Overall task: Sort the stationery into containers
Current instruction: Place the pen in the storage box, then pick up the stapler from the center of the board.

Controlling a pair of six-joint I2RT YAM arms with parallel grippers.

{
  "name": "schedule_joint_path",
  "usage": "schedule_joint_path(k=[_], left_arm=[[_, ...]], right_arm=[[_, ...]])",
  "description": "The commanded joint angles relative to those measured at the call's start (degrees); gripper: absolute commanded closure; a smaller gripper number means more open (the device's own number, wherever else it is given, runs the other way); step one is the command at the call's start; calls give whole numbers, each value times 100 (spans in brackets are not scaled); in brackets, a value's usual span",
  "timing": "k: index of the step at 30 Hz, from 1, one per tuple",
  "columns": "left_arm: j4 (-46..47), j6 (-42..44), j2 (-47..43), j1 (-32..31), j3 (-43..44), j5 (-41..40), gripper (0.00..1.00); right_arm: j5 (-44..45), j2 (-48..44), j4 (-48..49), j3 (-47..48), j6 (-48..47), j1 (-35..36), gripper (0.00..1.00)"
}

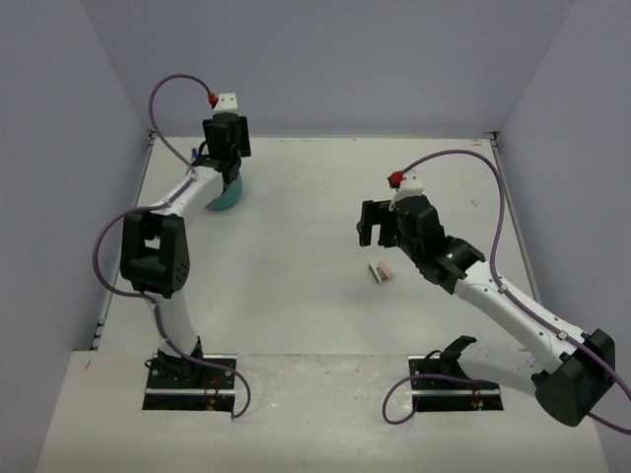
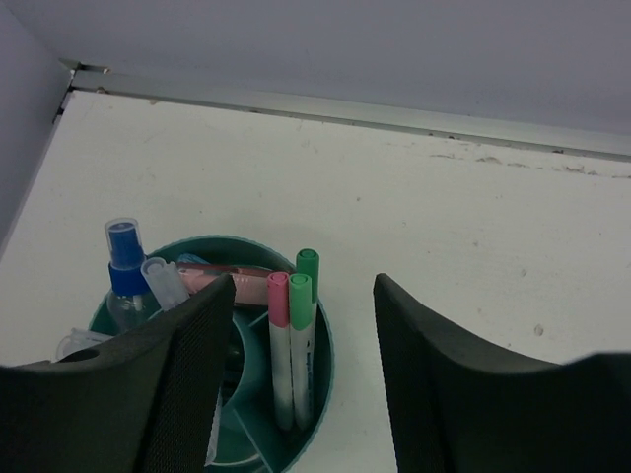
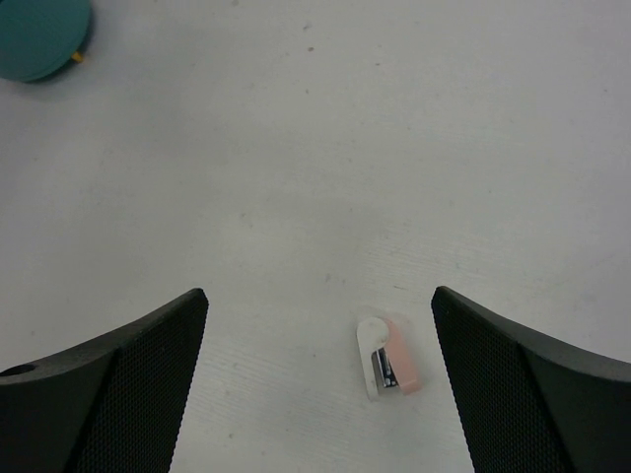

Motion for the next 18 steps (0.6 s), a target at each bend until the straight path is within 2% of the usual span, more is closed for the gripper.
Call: schedule_joint_path(k=[1,4,7,10,18], left_arm=[[-107,-601,-984,-43,13,233,31],[-1040,-977,-1624,-115,370,412,22],[-1700,-1385,-2302,-124,236,1304,0],[-1658,-1570,-3031,-139,-395,2431,0],[-1733,-1612,-4080,-254,-1383,3922,0]], right_arm=[[456,345,-884,415,318,-135,10],[153,882,-1719,632,250,-189,17],[-354,1609,-2411,884,146,-189,28],[-636,2117,-2679,969,154,-181,41],[-518,2870,-2560,890,194,-189,37]])
